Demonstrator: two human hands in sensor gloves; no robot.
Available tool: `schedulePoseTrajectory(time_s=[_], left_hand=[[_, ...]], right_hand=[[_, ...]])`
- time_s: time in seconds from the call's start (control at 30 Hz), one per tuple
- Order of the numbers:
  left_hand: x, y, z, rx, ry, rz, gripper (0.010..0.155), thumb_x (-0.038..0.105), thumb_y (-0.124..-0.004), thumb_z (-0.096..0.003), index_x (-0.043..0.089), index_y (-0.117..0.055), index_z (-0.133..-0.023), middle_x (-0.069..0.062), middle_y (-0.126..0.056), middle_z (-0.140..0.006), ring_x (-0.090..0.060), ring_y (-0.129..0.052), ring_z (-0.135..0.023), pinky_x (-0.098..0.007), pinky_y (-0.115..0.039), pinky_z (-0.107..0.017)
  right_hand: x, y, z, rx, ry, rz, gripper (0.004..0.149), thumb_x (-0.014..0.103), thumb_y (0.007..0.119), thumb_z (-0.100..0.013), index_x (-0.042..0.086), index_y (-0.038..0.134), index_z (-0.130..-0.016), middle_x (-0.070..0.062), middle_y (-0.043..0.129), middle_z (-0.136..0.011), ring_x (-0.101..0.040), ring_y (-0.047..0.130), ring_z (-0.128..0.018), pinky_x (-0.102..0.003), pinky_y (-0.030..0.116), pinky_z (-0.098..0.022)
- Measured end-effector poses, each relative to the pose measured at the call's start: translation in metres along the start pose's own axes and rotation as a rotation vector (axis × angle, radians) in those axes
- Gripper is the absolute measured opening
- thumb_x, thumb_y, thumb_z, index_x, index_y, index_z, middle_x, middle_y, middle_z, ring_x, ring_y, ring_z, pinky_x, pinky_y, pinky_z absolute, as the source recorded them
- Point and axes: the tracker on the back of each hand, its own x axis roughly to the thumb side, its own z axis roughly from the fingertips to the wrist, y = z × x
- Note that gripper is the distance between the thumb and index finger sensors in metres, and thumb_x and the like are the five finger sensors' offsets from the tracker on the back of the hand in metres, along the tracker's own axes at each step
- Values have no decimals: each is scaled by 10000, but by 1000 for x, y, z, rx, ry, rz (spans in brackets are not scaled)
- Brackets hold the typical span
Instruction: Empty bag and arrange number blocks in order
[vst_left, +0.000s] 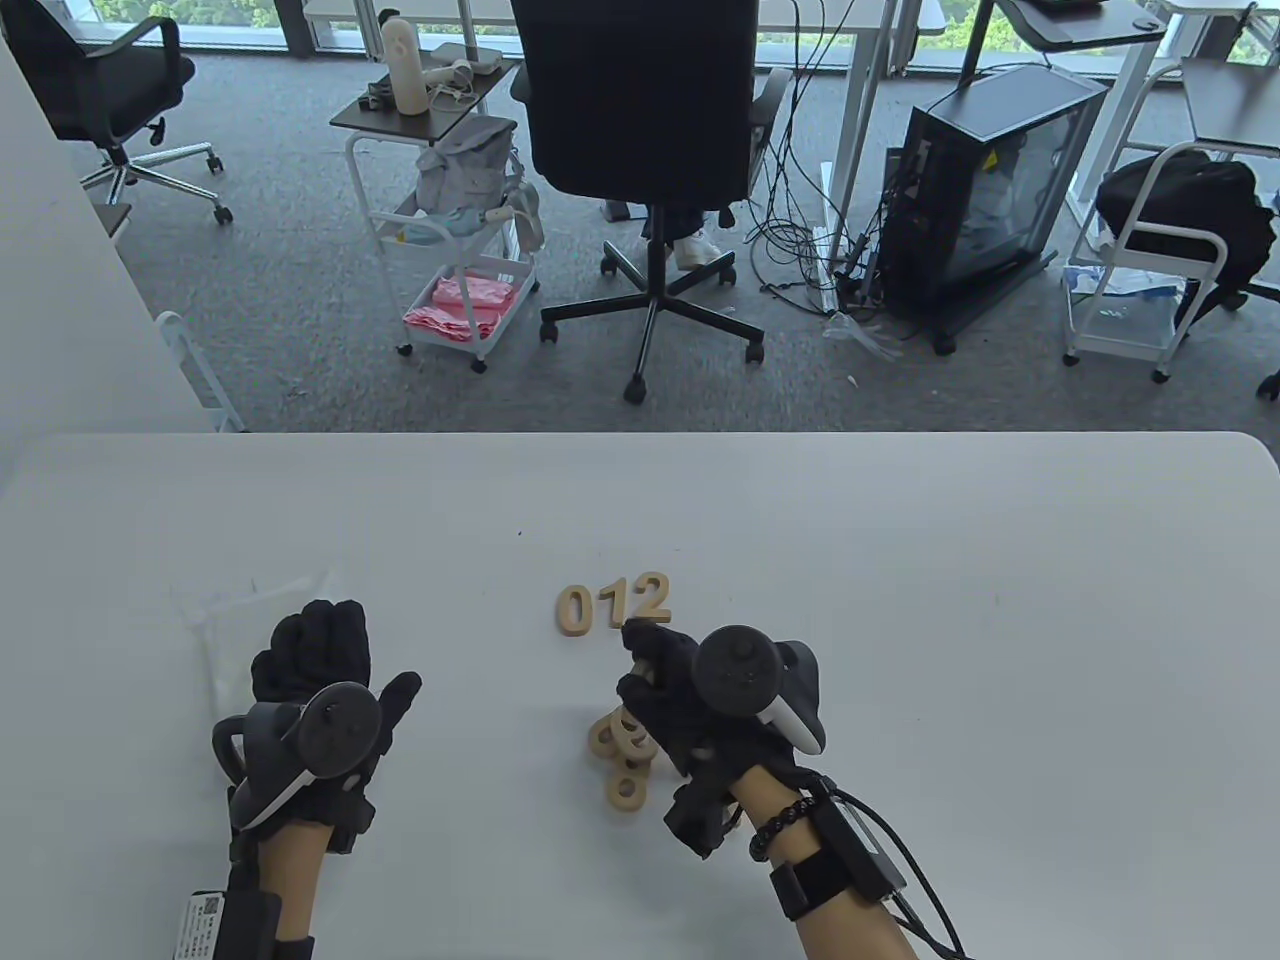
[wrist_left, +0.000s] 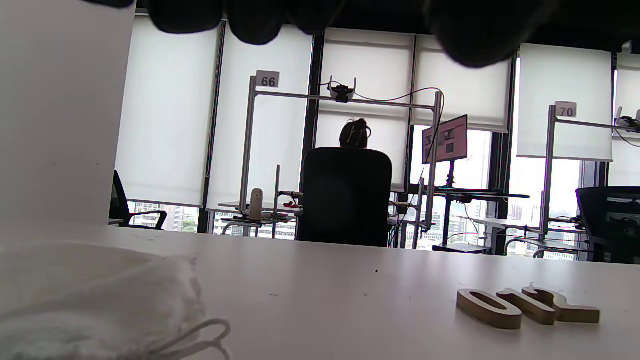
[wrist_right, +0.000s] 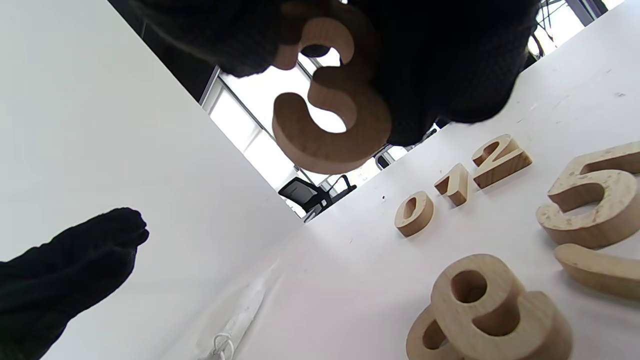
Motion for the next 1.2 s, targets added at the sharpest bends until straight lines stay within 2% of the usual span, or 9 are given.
schedulePoseTrajectory(time_s=[0.1,0.2,0.37,0.5,0.67,0.97,1.07,1.2], left_hand=[[0,0,0,-2,1,-3,872,548,-683,-532,-12,-398,-1138,-367,-394,-1139,-682,-497,-1007,-806,-455,-668],[0,-1,0,-8,3,-5,871,549,-682,-532,-9,-399,-1138,-365,-396,-1139,-682,-497,-1008,-806,-455,-669],[1,0,1,-12,3,-3,872,548,-682,-532,-11,-399,-1138,-367,-395,-1139,-683,-498,-1007,-807,-454,-668],[1,-1,1,-11,2,-3,872,549,-683,-532,-9,-400,-1139,-367,-396,-1139,-683,-497,-1008,-808,-454,-668],[1,-1,1,-14,6,2,873,549,-682,-533,-11,-397,-1138,-367,-395,-1139,-681,-498,-1008,-807,-455,-668],[1,0,0,-6,3,4,874,550,-682,-532,-9,-397,-1139,-367,-395,-1139,-681,-497,-1008,-807,-454,-669],[0,1,0,1,4,5,874,551,-682,-532,-9,-398,-1139,-365,-396,-1140,-681,-499,-1008,-807,-455,-669],[-1,4,2,13,8,14,875,551,-681,-532,-9,-394,-1140,-366,-394,-1140,-683,-498,-1007,-807,-455,-669]], right_hand=[[-5,-9,1,-32,12,11,527,347,733,-549,132,676,-1027,-275,651,-993,-362,943,-750,-529,859,-594],[-9,-18,3,-88,24,41,515,357,740,-545,76,701,-975,-265,681,-980,-334,993,-707,-498,902,-557],[-18,-32,8,-211,7,64,465,383,770,-527,106,779,-901,-207,817,-902,-269,1074,-585,-429,977,-449],[-26,-44,13,-317,14,38,447,406,791,-517,145,812,-880,-139,894,-828,-205,1099,-497,-376,999,-379],[-35,-57,17,-393,68,8,442,387,775,-530,162,802,-909,-84,917,-786,-202,1096,-479,-389,994,-374],[-54,-62,6,-416,185,26,444,329,814,-521,100,821,-902,-193,872,-886,-355,1085,-632,-493,979,-470],[-61,-58,-11,-403,224,76,444,310,822,-518,96,818,-907,-201,853,-910,-385,1059,-682,-520,956,-508],[-70,-44,-43,-332,278,239,451,312,831,-510,109,815,-913,-188,849,-916,-381,1047,-709,-522,940,-538]])
